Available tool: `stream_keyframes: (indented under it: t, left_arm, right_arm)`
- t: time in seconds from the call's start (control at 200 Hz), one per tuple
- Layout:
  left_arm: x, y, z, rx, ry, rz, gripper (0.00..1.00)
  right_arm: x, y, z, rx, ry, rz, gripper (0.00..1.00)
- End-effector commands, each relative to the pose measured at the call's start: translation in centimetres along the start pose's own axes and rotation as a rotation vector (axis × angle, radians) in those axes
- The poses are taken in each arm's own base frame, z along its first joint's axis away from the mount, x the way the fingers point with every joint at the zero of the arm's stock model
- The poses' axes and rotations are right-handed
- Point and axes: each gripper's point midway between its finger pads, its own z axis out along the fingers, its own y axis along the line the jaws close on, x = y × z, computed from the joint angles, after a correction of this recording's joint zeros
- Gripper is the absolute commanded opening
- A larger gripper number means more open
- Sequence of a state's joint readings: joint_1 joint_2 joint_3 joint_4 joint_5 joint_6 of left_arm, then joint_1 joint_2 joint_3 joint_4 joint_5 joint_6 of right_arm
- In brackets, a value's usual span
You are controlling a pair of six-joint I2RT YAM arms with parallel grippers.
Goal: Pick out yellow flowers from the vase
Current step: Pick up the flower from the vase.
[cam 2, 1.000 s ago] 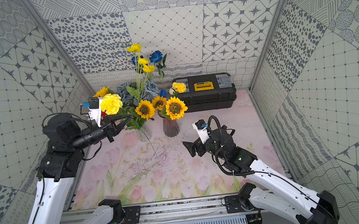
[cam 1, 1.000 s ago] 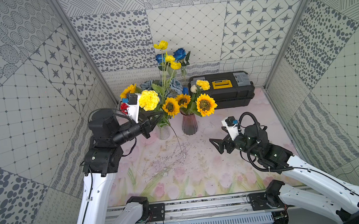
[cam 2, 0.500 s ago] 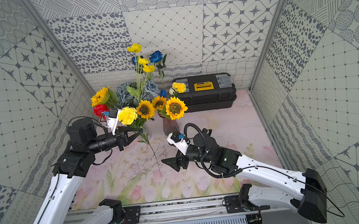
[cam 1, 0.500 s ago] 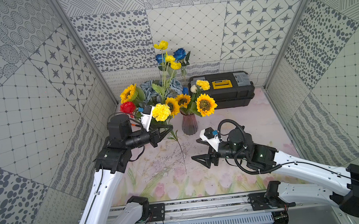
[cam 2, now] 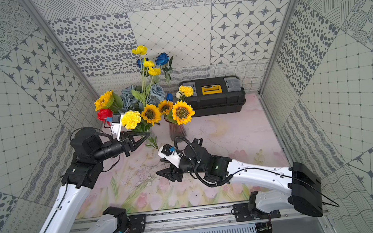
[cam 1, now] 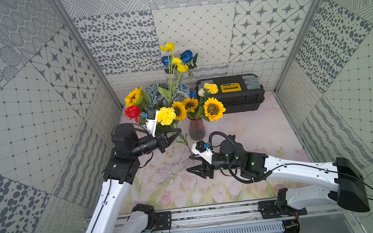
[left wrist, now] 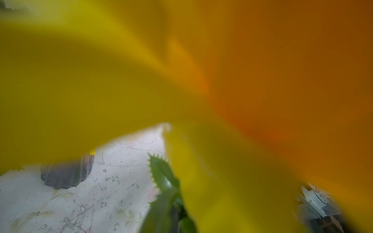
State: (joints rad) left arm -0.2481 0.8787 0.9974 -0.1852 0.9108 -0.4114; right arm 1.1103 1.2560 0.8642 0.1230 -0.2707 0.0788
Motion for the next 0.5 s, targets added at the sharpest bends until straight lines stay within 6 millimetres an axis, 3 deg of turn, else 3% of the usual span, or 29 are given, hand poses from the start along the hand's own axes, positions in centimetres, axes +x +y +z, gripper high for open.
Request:
stream_keyframes:
  t: [0.0,0.345,0.405,0.495]
  left_arm:
    - [-1.9,-2.2,-0.1,0.095,-0.058,0.059,0.00]
    - [-1.5,-2.6,0.0,0.109,-0.024,0.079,0.00]
    - [-1.4,-2.6,-0.1,0.105,-0.018,0.084,0.00]
    - [-1.4,-2.7,-0.3,0.090,-0.022,0.100,0.23]
  right_arm:
    - [-2.9,0.1,-0.1,0.008,-0.088,-0.032,0.42]
    - [-2.7,-0.7,-0.1,0.054,-0.080,-0.026,0.01]
    - [-2.5,-0.9,-0.2,0.068,-0.075,-0.028,0.00]
    - [-2.4,-1.1,-0.6,0.087,-0.075,-0.037,0.00]
